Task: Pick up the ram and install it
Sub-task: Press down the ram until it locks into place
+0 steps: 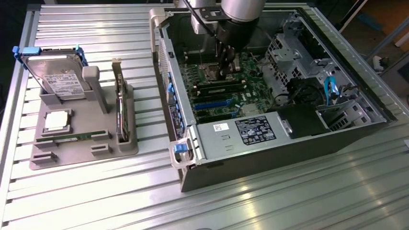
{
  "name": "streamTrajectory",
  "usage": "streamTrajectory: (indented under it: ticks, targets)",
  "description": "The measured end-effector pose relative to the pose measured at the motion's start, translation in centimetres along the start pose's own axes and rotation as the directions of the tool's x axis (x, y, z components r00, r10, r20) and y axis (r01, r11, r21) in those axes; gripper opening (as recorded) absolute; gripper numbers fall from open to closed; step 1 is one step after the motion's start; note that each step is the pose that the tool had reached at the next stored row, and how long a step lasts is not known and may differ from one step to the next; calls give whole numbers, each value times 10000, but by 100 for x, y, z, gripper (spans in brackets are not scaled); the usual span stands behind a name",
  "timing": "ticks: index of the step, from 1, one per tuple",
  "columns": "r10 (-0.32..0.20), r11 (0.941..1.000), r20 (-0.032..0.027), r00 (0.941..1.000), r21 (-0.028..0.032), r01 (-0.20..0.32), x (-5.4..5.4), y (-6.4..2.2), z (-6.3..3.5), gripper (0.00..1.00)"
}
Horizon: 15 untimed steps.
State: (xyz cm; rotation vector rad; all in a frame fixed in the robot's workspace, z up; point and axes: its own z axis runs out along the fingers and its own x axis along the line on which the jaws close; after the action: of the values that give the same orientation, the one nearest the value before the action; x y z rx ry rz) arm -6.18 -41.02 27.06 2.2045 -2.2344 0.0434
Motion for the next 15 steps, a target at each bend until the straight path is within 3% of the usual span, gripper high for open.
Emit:
streamTrajectory:
  ticks: [11,15]
  targets:
    - [-2,10000,-1,10000,-62,2,-3,-254,5,11]
    - [-2,10000,-2,10000,-68,2,-4,-274,5,11]
